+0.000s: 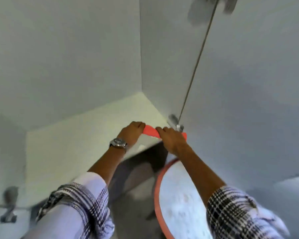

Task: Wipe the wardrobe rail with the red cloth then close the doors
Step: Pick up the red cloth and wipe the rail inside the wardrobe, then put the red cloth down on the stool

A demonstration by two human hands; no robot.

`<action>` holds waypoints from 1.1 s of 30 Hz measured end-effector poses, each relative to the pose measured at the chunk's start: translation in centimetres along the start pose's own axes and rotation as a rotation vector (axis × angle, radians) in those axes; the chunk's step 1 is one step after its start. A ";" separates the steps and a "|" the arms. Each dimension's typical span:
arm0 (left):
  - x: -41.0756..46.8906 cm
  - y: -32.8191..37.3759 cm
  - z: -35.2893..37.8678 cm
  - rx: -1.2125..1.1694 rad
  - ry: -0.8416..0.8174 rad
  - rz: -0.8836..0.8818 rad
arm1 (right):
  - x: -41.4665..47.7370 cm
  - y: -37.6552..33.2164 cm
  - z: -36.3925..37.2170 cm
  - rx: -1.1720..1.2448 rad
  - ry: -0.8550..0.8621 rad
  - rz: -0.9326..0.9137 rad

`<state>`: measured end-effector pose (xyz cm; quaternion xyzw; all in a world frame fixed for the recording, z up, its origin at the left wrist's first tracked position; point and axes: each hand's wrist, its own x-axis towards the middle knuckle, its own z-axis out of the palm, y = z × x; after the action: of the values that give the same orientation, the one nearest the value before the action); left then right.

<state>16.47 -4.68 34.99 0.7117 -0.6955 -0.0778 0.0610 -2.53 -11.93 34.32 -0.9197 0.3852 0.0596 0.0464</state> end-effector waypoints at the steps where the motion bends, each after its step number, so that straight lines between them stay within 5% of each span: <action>1: -1.0 0.8 4.2 0.008 -0.066 0.008 | -1.6 0.6 4.2 0.021 -0.065 0.015; 9: -4.7 6.6 33.2 -0.045 -0.370 0.018 | -9.0 6.1 32.0 0.100 -0.229 0.094; 15: -5.1 8.8 47.9 0.062 -0.250 0.049 | -11.7 8.1 46.9 0.160 -0.262 0.187; 18: -7.2 9.7 53.3 0.233 -0.388 0.113 | -13.9 8.3 52.0 0.152 -0.294 0.142; 20: -6.9 9.4 53.8 0.333 -0.449 0.106 | -13.7 9.1 52.3 0.153 -0.280 0.092; 25: -4.9 9.7 47.3 0.162 -0.655 -0.013 | -13.3 10.0 46.3 0.215 -0.452 0.070; 27: -4.5 10.8 42.7 0.133 -0.556 -0.042 | -14.8 9.2 42.7 0.276 -0.407 0.148; 29: -3.8 12.3 37.0 0.119 -0.289 0.023 | -17.4 8.8 38.2 0.409 -0.269 0.340; 33: -1.0 17.2 22.6 0.115 0.107 0.303 | -23.7 8.2 28.2 0.535 0.253 0.756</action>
<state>-4.80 -3.59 16.15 0.6041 -0.7939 0.0103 0.0679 -26.96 2.67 9.56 -0.6711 0.6969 -0.1415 0.2093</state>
